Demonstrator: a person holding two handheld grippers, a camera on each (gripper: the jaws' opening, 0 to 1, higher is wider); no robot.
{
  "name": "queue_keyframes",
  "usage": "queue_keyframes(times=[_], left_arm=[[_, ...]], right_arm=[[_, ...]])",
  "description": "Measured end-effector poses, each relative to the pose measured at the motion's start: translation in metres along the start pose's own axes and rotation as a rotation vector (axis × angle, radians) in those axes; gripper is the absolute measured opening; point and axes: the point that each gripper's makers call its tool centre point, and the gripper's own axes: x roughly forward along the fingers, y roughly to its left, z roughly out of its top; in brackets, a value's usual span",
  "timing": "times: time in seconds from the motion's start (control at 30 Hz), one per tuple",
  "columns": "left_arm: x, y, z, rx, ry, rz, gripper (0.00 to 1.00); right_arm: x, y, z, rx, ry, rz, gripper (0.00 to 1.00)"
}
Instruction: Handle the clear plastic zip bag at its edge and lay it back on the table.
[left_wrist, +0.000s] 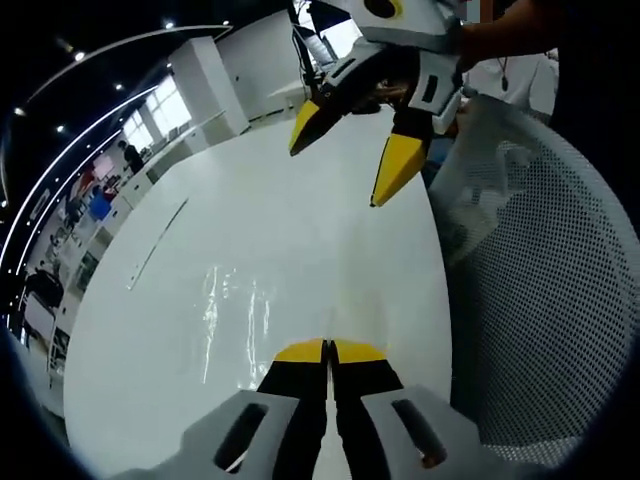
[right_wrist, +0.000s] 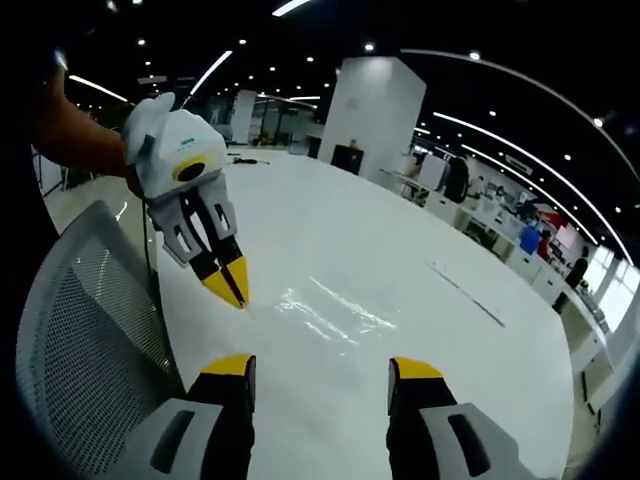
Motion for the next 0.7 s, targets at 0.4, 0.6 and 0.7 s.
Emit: queue_keyframes(times=[0.4,0.6,0.7], left_arm=[[-0.002,-0.004,0.009,0.026,-0.011,-0.018,0.00],[-0.004,-0.004,0.015,0.035,-0.017,-0.024,0.00],[-0.005,-0.003,0.017,0.035,-0.020,-0.022,0.00]], right_arm=[[0.006,0.007,0.000,-0.035,0.023,0.042,0.47],[0.009,0.009,0.001,-0.053,0.029,0.057,0.46],[0.011,0.009,0.002,-0.060,0.029,0.062,0.44]])
